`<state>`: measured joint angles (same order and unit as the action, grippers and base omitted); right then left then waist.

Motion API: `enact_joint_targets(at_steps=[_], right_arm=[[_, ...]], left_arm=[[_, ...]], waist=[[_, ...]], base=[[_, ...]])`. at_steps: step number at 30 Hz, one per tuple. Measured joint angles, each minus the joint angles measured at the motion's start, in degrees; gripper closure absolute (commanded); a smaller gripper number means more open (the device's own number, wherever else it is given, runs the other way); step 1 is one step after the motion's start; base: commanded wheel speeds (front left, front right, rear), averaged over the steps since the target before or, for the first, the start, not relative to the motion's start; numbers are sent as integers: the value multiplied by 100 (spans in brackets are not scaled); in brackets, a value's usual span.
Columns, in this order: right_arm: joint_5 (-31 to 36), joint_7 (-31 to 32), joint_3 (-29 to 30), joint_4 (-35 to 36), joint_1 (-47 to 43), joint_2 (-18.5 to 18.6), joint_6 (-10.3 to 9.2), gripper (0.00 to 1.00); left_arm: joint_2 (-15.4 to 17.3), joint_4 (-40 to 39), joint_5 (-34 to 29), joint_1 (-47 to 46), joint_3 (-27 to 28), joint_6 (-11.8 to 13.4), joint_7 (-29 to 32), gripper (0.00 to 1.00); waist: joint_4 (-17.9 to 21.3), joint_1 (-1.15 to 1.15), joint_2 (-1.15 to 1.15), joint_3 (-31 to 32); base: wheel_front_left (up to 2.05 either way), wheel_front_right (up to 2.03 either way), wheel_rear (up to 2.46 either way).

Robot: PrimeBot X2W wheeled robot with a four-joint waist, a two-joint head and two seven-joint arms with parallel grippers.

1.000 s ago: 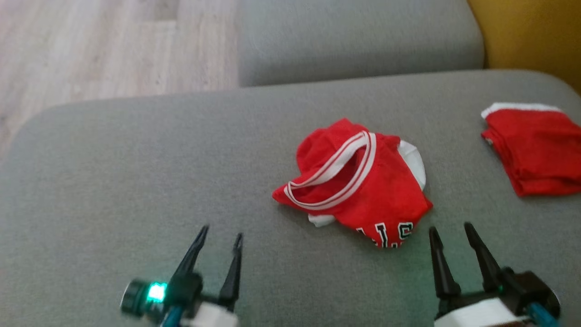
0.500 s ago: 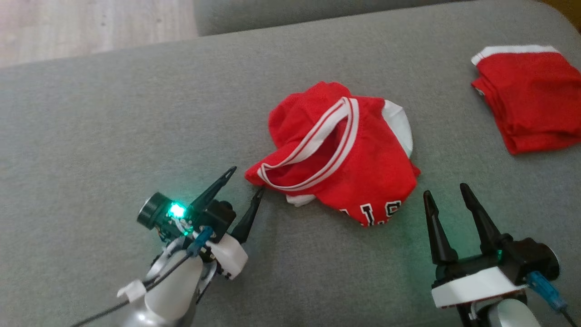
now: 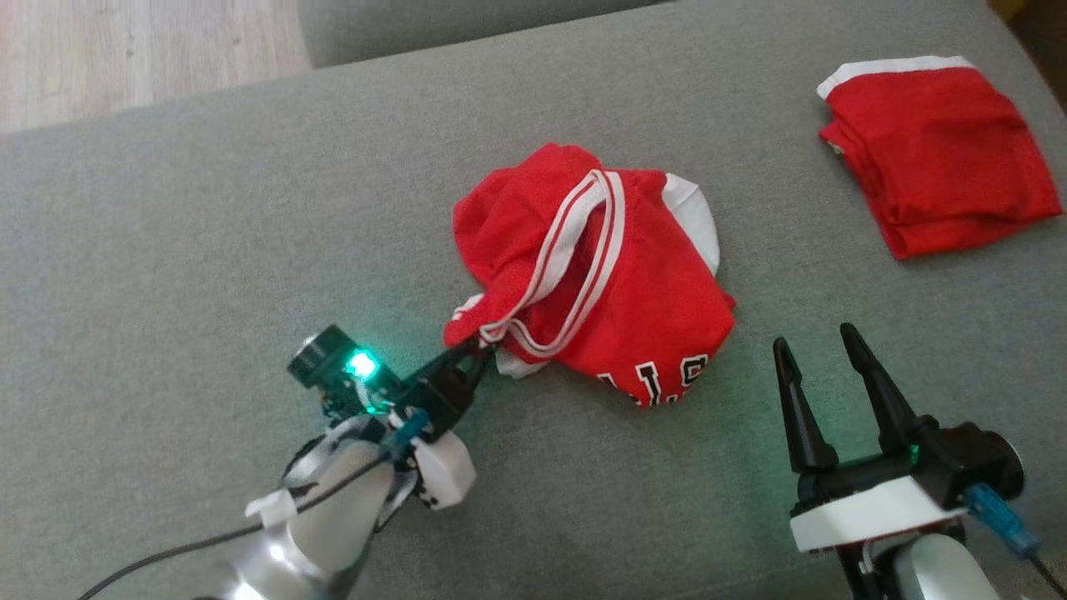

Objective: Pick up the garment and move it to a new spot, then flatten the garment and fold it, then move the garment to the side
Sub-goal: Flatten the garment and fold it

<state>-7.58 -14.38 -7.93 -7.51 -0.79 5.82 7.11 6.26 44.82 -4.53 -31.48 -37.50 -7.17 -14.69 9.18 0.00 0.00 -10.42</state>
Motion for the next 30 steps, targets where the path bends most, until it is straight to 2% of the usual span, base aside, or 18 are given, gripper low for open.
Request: enact_joint_targets(at_steps=[4,8,12,13,19,22,24,27,30], right_arm=[[0,0,-27,-49,-12,-8,0,0],[0,0,-52,-55,-102,-49,0,0],[-1,0,-90,-74,-205,-143,0,0],[-1,0,-90,-74,-205,-143,0,0],[-20,0,-99,-86,-219,-174,0,0],[-24,0,-90,-83,-237,-196,0,0],[-24,0,-59,-82,-258,-208,0,0],[-24,0,-9,-66,-325,-232,0,0],[-24,0,129,-34,-459,-272,0,0]], left_arm=[[-14,-345,565,2,-794,-42,0,100],[-73,-916,1816,-109,-1748,-42,0,100],[-67,-1518,2948,-1027,-2148,-42,0,100],[-67,-1518,2948,-1027,-2148,-42,0,100],[-152,-1514,4162,-2829,-1978,-42,26,100],[-208,-1124,4407,-3518,-1360,-18,23,100],[-197,-790,4475,-3916,-945,152,-4,100],[-121,-416,4489,-4092,-641,341,-9,100],[-14,-187,4492,-3557,-576,458,-8,100]], waist=[[64,0,0,178],[143,-1,0,385],[262,-1,0,530],[262,-1,0,530],[424,-1,0,726],[471,-1,0,821],[467,-1,0,872],[418,-1,0,935],[297,-1,0,959]], base=[[0,0,0],[0,0,0],[0,0,0],[0,0,0],[0,0,0],[0,0,0],[0,0,0],[0,0,0],[0,0,0]])
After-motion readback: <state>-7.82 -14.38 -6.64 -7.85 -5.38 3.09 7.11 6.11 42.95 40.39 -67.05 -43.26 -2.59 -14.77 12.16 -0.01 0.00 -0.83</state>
